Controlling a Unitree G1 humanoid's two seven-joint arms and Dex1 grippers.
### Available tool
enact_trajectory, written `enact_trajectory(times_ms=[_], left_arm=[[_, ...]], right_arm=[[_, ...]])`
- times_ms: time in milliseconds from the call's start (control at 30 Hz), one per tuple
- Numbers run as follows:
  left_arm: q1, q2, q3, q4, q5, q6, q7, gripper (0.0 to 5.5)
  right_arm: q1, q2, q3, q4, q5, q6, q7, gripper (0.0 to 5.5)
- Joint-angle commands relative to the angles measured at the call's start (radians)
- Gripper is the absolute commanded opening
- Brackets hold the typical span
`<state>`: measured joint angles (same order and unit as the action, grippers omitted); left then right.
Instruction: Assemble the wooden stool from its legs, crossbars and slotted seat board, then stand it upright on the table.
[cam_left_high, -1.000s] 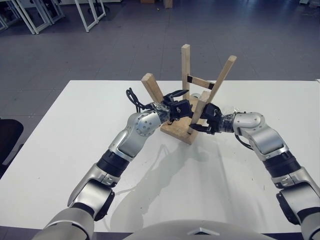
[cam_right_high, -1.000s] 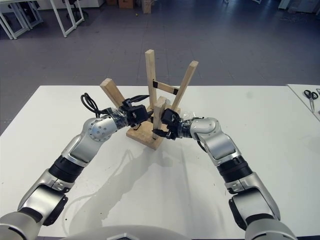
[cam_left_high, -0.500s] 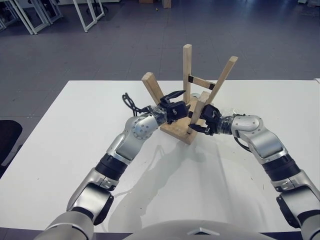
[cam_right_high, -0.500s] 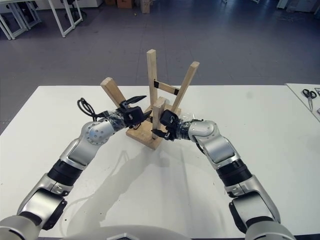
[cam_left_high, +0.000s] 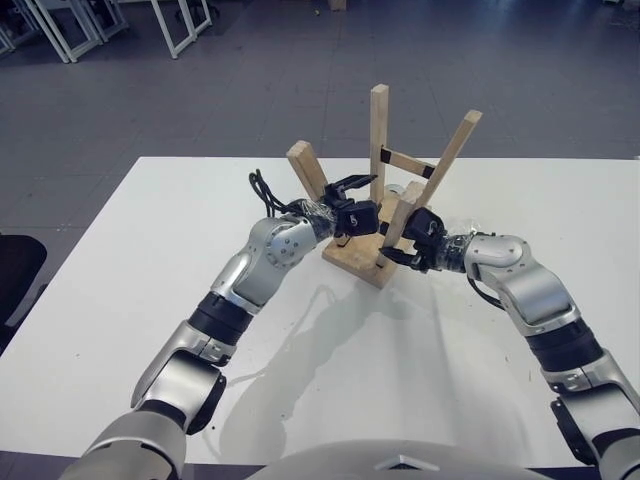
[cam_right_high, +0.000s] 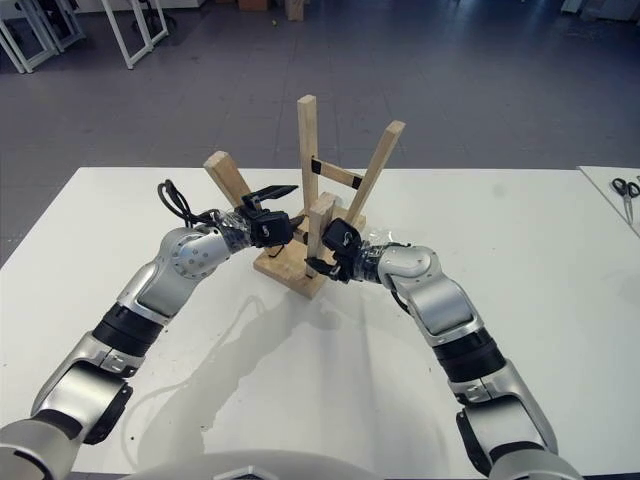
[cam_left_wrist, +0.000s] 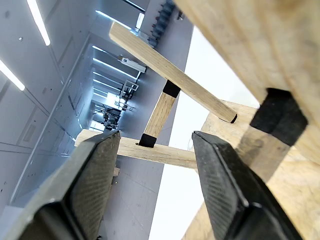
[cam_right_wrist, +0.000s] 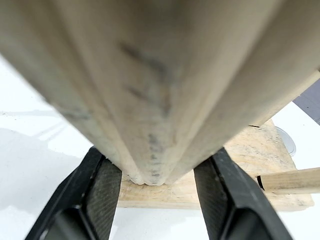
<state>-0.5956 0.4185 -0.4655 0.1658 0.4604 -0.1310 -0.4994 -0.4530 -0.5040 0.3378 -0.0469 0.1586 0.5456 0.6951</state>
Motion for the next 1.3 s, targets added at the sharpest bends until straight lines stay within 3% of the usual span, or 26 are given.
enact_trajectory(times_ms=[33, 200, 367, 600, 667, 700, 867, 1000, 1100, 1300], left_arm=[[0.073, 0.014, -0.008, 0.036, 0.014, 0.026, -0.026, 2.68], [-0.031, -0.069, 0.200, -0.134, -0.062, -0.055, 0.226, 2.68], [-0.063, -0.074, 0.329, -0.312, -0.081, -0.059, 0.311, 2.68], [0.000, -0.053, 0.352, -0.324, -0.076, -0.036, 0.300, 2.68], [0.021, -0.050, 0.351, -0.314, -0.075, -0.038, 0.302, 2.68], [0.030, -0.047, 0.352, -0.310, -0.075, -0.041, 0.304, 2.68], [0.064, -0.026, 0.366, -0.302, -0.076, -0.055, 0.309, 2.68], [0.079, -0.007, 0.400, -0.309, -0.078, -0.078, 0.333, 2.68], [0.071, -0.004, 0.422, -0.321, -0.087, -0.081, 0.344, 2.68], [-0.060, -0.098, 0.409, -0.345, -0.271, 0.082, 0.248, 2.68]], right_arm=[[0.024, -0.028, 0.005, 0.048, -0.084, 0.074, -0.057, 2.02], [0.035, -0.019, -0.001, 0.025, -0.095, 0.072, -0.085, 2.02], [0.013, 0.013, -0.065, -0.083, -0.045, 0.118, -0.110, 2.02], [-0.066, 0.078, -0.171, -0.238, 0.032, 0.262, -0.135, 2.02], [-0.062, 0.070, -0.168, -0.287, 0.042, 0.300, -0.134, 2.55], [-0.053, 0.050, -0.155, -0.308, 0.034, 0.307, -0.130, 2.75], [0.033, -0.091, -0.119, -0.384, 0.003, 0.317, -0.075, 2.75], [0.043, -0.139, -0.198, -0.438, 0.046, 0.344, -0.045, 2.75], [0.012, -0.171, -0.209, -0.372, 0.003, 0.308, -0.069, 2.75], [-0.090, -0.063, -0.146, -0.179, -0.065, 0.192, -0.135, 2.75]])
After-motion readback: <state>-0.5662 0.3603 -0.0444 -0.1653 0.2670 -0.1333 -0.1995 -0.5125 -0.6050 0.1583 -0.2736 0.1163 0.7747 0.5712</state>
